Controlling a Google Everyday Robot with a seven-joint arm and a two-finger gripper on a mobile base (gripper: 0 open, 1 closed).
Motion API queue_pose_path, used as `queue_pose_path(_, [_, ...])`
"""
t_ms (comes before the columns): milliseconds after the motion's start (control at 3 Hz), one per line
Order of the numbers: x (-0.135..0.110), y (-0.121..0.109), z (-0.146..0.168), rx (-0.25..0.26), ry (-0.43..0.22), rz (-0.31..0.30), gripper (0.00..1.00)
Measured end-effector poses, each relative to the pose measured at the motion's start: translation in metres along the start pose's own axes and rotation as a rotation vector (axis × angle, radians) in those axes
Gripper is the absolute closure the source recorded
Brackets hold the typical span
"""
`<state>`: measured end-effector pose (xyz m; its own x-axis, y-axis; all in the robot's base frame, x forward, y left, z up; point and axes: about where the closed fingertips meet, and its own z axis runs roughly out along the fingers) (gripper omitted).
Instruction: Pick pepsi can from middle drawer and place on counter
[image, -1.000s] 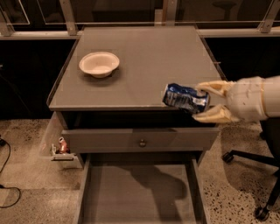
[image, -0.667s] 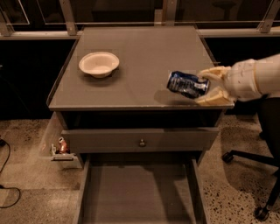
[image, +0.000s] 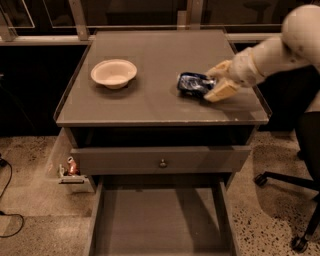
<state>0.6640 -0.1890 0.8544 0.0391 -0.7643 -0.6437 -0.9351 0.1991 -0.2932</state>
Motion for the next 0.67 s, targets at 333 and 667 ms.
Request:
queue_pose_path(333, [-0.0450, -0.0241, 0.0116, 0.007, -0.030, -0.068, 0.81])
queue_pose_path(667, [-0.0460, -0.0244, 0.0118, 0.008, -0.031, -0.069, 0.58])
